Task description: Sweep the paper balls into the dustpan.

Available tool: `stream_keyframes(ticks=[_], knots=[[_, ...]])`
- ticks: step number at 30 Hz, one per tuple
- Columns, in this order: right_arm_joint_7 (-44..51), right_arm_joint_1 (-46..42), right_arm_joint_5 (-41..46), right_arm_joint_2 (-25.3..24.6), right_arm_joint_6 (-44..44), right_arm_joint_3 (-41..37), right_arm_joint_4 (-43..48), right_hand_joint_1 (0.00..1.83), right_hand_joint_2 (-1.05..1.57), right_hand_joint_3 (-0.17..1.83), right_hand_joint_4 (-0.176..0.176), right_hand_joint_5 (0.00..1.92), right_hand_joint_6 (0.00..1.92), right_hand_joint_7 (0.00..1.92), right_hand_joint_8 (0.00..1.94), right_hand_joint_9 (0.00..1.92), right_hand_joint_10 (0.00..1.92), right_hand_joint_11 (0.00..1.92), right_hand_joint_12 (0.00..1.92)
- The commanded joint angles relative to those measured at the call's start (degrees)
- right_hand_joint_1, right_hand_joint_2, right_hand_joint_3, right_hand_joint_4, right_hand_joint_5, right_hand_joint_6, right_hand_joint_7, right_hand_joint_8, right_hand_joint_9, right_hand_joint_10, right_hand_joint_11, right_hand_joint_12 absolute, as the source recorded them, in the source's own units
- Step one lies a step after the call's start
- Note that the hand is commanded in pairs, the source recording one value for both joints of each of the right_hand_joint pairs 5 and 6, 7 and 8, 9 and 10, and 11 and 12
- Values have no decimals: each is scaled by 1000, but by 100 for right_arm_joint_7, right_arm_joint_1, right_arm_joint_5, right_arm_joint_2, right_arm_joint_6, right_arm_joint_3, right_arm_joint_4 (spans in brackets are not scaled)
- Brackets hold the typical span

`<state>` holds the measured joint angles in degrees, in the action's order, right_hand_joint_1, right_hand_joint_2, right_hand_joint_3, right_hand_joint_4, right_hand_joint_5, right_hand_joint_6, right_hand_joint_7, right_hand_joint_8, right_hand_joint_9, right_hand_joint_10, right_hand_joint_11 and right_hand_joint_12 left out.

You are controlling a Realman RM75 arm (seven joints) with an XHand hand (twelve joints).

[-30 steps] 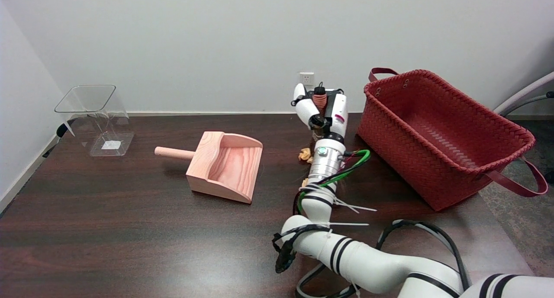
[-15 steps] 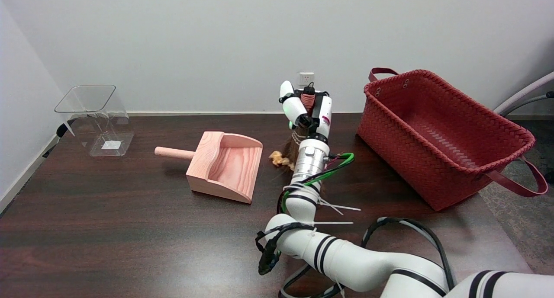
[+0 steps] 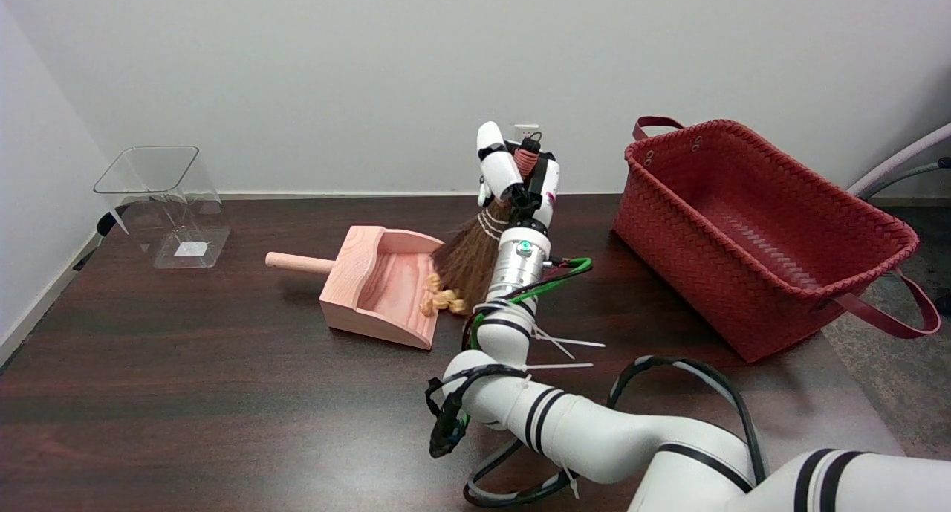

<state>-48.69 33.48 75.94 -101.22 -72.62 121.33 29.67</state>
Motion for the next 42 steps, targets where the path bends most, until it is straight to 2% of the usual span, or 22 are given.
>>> stream_keyframes(ticks=[1,22,25,31,42], knots=[[-1093,324,303,-75,312,-12,-88,617,1571,376,0,1920,1920,1920,1920,1920,1920,1920,1920],[-1470,293,264,-60,234,27,112,616,1571,322,0,1920,1920,1920,1920,1920,1920,1920,1920],[-1104,245,24,-36,89,44,199,616,1571,315,0,1920,1920,1920,1920,1920,1920,1920,1920],[166,-67,-137,84,-7,44,1021,631,1571,257,0,1920,1920,1920,1920,1920,1920,1920,1920],[2822,-562,-832,187,-350,225,2259,684,1571,150,0,1920,1920,1920,1920,1920,1920,1920,1920]])
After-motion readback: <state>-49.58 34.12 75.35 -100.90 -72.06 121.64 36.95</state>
